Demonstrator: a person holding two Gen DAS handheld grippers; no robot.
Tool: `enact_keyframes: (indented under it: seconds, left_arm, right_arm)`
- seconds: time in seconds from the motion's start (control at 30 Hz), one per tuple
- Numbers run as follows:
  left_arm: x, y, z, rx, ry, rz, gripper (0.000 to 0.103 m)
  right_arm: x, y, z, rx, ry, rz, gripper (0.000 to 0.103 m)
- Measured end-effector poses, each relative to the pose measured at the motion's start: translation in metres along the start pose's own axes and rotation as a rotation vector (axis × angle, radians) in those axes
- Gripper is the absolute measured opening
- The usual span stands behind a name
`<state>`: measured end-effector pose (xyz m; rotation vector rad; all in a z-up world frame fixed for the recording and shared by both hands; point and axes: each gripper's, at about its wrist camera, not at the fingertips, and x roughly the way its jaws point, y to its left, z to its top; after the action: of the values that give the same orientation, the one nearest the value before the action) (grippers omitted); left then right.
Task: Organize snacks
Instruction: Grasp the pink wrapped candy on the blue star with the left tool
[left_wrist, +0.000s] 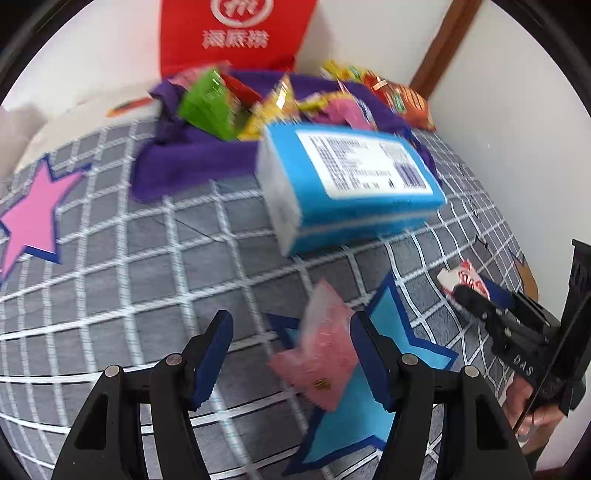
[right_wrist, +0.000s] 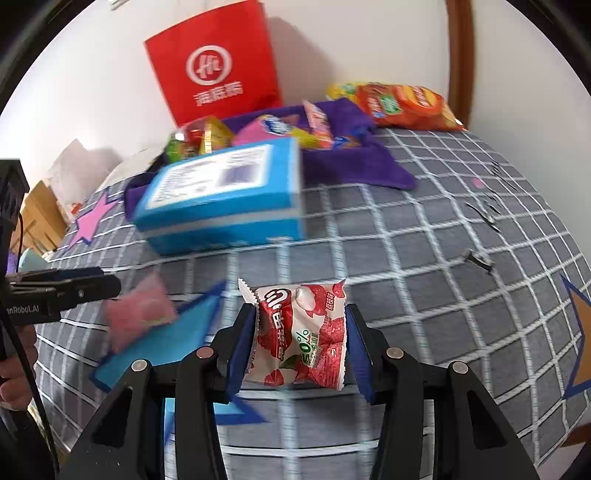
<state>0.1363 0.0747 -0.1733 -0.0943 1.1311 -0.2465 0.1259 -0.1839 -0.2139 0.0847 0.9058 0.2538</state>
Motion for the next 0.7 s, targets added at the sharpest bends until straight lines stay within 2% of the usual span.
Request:
enact_keyframes:
  seconds: [0.1,0.17,0.3,0.47,0.6,0.63,0.7]
  left_arm:
    - [0.013,-0.006,-0.004,0.001,0.039,-0.030,0.064]
    - [0.013,-0.013,-0.009,0.031,0.021,-0.012,0.064]
    - [0.013,-0.024,-0.018,0.083,0.038,-0.041,0.068]
    - [0.016,-0.040,-0.028,0.175,0.021,0.043,0.071]
    - [0.022,-0.053,-0.031,0.225,0.002,0.116,0.071]
    - [0.023,-0.052,-0.030,0.224,-0.009,0.126,0.070]
    - [0.022,-0.053,-0.028,0.222,-0.028,0.142,0.050]
  right_arm:
    - [0.005,-0.012,-0.002,0.032,0.008,0.010,0.048]
    - [0.005,-0.014,-0.002,0.038,0.002,0.030,0.048]
    - [0.008,-0.015,-0.002,0.038,-0.002,0.041,0.049]
    - [0.008,-0.024,-0.004,0.065,-0.008,0.089,0.050]
    - [0.005,-0.026,-0.005,0.067,-0.010,0.094,0.050]
    - [0.004,-0.026,-0.005,0.066,-0.008,0.093,0.050]
    - [0.001,-0.026,-0.005,0.062,-0.007,0.091,0.049]
